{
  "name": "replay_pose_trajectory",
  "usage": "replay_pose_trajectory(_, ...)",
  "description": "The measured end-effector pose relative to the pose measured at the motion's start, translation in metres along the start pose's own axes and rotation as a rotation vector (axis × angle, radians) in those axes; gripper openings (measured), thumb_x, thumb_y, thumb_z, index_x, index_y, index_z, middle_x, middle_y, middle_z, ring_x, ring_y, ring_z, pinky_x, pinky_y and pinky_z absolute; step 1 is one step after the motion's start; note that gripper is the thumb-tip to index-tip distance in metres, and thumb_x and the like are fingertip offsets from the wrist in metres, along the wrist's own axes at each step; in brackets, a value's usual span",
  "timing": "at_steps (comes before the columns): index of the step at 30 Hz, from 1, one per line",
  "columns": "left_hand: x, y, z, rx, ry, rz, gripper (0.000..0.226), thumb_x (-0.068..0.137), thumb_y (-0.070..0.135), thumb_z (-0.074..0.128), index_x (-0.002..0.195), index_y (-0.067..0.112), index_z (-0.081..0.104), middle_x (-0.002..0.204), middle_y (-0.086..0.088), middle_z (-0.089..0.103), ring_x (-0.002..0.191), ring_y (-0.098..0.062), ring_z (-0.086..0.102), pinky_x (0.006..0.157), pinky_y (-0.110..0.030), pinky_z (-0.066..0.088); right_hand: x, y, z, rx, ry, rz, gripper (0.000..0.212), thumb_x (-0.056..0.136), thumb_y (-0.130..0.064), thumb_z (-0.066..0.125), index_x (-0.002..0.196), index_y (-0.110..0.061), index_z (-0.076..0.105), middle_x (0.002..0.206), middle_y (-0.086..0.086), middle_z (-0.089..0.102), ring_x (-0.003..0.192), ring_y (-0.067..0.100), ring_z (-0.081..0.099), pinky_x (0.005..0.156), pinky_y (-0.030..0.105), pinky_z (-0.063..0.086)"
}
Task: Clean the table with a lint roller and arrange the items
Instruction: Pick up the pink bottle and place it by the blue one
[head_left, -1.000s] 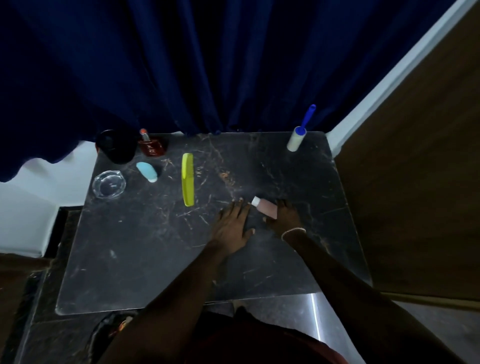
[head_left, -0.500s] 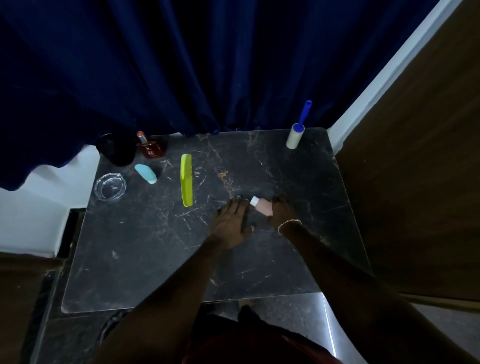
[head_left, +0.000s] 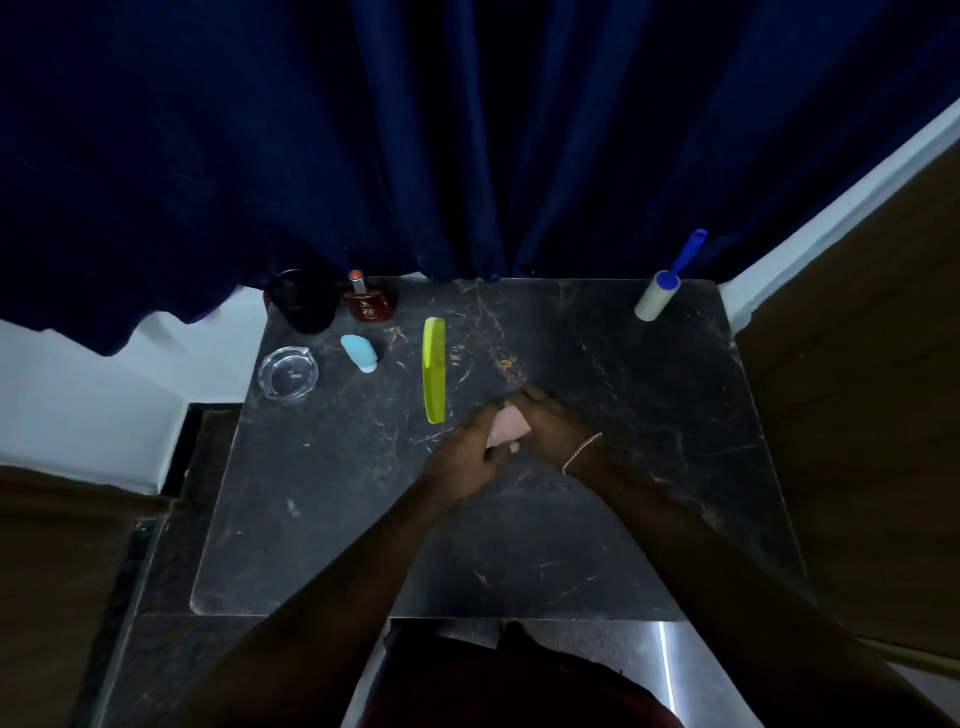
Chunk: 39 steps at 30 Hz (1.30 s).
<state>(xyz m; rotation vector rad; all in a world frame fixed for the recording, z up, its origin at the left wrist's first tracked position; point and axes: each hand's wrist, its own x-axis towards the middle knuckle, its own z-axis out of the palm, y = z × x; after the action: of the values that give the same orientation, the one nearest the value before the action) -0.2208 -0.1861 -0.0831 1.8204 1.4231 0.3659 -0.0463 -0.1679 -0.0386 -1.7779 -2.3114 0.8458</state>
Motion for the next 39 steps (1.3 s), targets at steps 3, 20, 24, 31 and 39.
replay_pose_trajectory(3, 0.001, -0.019, -0.027, -0.12, 0.041, -0.056, 0.054, 0.099, 0.025, 0.069, 0.148, 0.012, 0.049, 0.141, -0.013, 0.064, 0.127, -0.032, 0.062, 0.106, -0.048, 0.051, 0.024, -0.032, 0.005, -0.019, 0.01, -0.095, 0.046, 0.086, -0.01, 0.064, 0.131, -0.008, 0.058, 0.133, 0.013, 0.052, 0.123, 0.029, 0.052, 0.107, 0.03, 0.039)
replay_pose_trajectory(20, -0.01, -0.131, -0.124, -0.335, 0.224, -0.323, 0.028, 0.088, 0.008, 0.081, 0.11, -0.004, 0.068, 0.094, -0.006, 0.065, 0.083, -0.016, 0.058, 0.075, -0.023, 0.04, 0.125, -0.148, 0.086, 0.468, 0.091, 0.191, 0.028, 0.079, -0.005, 0.075, 0.105, 0.001, 0.07, 0.104, 0.017, 0.073, 0.099, 0.03, 0.068, 0.087, 0.036, 0.054)
replay_pose_trajectory(24, -0.005, -0.144, -0.13, -0.358, 0.255, -0.389, 0.029, 0.085, -0.004, 0.077, 0.113, -0.006, 0.07, 0.111, -0.02, 0.075, 0.103, -0.035, 0.072, 0.092, -0.04, 0.056, 0.136, -0.166, 0.095, 0.306, 0.134, 0.083, 0.028, 0.083, -0.006, 0.065, 0.11, -0.009, 0.072, 0.111, 0.009, 0.073, 0.106, 0.024, 0.067, 0.095, 0.023, 0.049)
replay_pose_trajectory(31, -0.003, -0.16, -0.138, -0.33, 0.186, -0.417, 0.041, 0.092, -0.004, 0.066, 0.133, -0.002, 0.061, 0.131, -0.023, 0.067, 0.124, -0.039, 0.064, 0.109, -0.043, 0.05, 0.148, -0.183, 0.107, 0.229, 0.193, -0.006, 0.019, 0.089, -0.014, 0.063, 0.101, -0.005, 0.073, 0.103, 0.013, 0.073, 0.102, 0.028, 0.068, 0.092, 0.028, 0.046)
replay_pose_trajectory(39, 0.0, -0.169, -0.14, -0.519, 0.124, -0.447, 0.049, 0.09, -0.021, 0.056, 0.137, -0.011, 0.052, 0.136, -0.033, 0.062, 0.128, -0.047, 0.061, 0.112, -0.057, 0.047, 0.154, -0.18, 0.12, 0.15, 0.11, 0.021, 0.027, 0.085, -0.013, 0.066, 0.112, -0.011, 0.071, 0.113, 0.009, 0.07, 0.109, 0.026, 0.065, 0.096, 0.035, 0.05)
